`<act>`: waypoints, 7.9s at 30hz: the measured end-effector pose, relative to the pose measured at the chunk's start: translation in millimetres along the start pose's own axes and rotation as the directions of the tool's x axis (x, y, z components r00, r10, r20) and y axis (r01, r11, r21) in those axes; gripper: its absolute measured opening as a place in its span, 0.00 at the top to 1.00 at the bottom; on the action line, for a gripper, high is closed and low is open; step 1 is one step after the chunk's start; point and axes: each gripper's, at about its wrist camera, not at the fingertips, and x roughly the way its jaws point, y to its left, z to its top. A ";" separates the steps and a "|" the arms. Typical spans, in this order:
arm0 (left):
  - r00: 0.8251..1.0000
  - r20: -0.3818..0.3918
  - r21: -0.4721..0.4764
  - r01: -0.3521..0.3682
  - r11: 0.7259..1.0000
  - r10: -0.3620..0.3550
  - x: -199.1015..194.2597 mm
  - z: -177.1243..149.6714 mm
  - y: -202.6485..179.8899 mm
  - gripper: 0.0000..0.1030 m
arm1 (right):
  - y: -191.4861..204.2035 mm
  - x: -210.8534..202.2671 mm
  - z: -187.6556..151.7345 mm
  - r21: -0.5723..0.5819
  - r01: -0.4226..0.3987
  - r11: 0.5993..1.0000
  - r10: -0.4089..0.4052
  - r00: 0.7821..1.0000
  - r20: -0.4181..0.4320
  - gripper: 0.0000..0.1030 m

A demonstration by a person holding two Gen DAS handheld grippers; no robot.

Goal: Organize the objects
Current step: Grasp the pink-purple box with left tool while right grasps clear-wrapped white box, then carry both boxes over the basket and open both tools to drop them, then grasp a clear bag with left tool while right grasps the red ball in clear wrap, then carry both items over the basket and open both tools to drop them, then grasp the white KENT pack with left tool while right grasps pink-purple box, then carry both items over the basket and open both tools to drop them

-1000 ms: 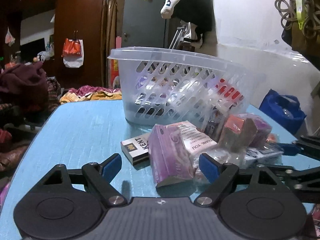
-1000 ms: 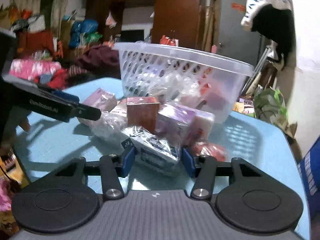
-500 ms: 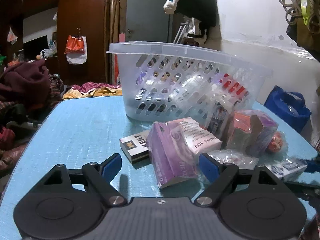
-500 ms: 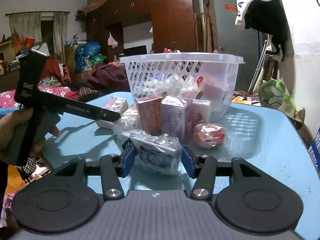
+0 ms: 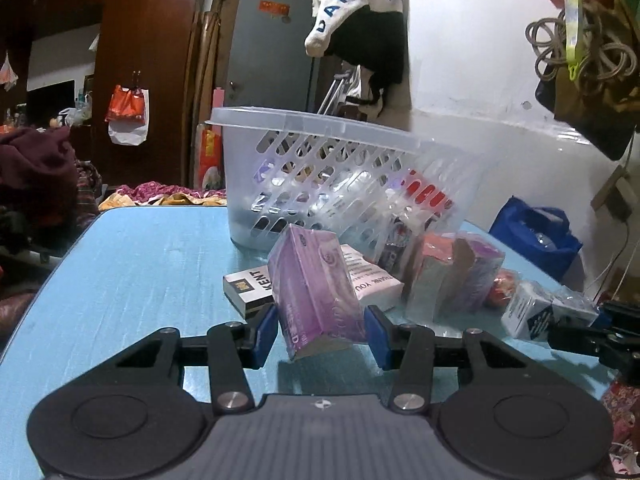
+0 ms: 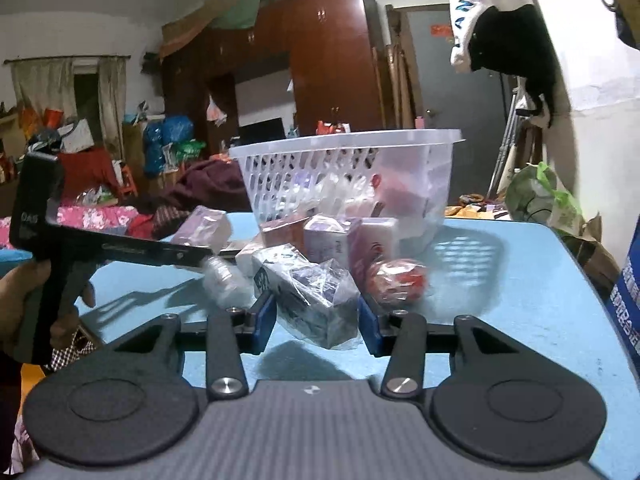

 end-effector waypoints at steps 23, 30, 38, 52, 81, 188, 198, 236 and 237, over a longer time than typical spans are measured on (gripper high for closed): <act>0.994 0.108 -0.036 -0.026 0.999 0.030 -18.8 0.8 14.9 0.50 | -14.6 -1.5 2.6 0.032 0.052 0.998 -0.053 0.998 0.021 0.54; 0.985 0.160 -0.003 0.056 0.998 -0.055 -27.3 15.3 12.7 0.50 | -15.3 -5.0 19.9 0.008 0.062 0.998 -0.063 0.996 0.057 0.54; 0.971 0.205 0.099 0.102 0.990 -0.120 4.9 125.9 -10.1 0.50 | -17.0 27.2 131.4 -0.086 0.060 0.995 -0.046 0.985 0.167 0.54; 0.997 0.062 0.105 0.038 0.994 -0.045 4.1 72.2 -14.6 0.15 | -30.4 41.0 81.9 -0.035 0.118 0.992 -0.118 0.993 -0.006 0.00; 0.995 0.033 0.102 0.089 0.991 -0.093 6.2 -18.8 -35.0 0.39 | -43.6 55.7 31.4 -0.038 0.060 0.997 -0.065 0.988 -0.139 0.52; 0.986 -0.169 -0.015 -0.013 1.000 0.011 54.0 37.5 48.0 0.07 | -15.4 80.2 45.6 0.008 -0.004 1.000 0.005 0.991 -0.134 0.00; 0.975 -0.208 0.094 -0.054 0.994 0.073 67.3 40.6 25.5 0.07 | -7.9 85.2 35.0 -0.038 -0.029 0.999 0.021 0.980 -0.195 0.15; 0.999 0.007 0.062 -0.033 0.998 0.033 7.9 36.2 28.2 0.33 | -9.3 32.8 33.7 -0.062 0.049 0.997 -0.051 0.998 -0.026 0.32; 1.000 0.008 0.053 -0.030 0.998 0.029 7.6 36.4 29.0 0.33 | -9.5 31.4 35.3 -0.064 0.054 0.996 -0.056 0.998 -0.022 0.32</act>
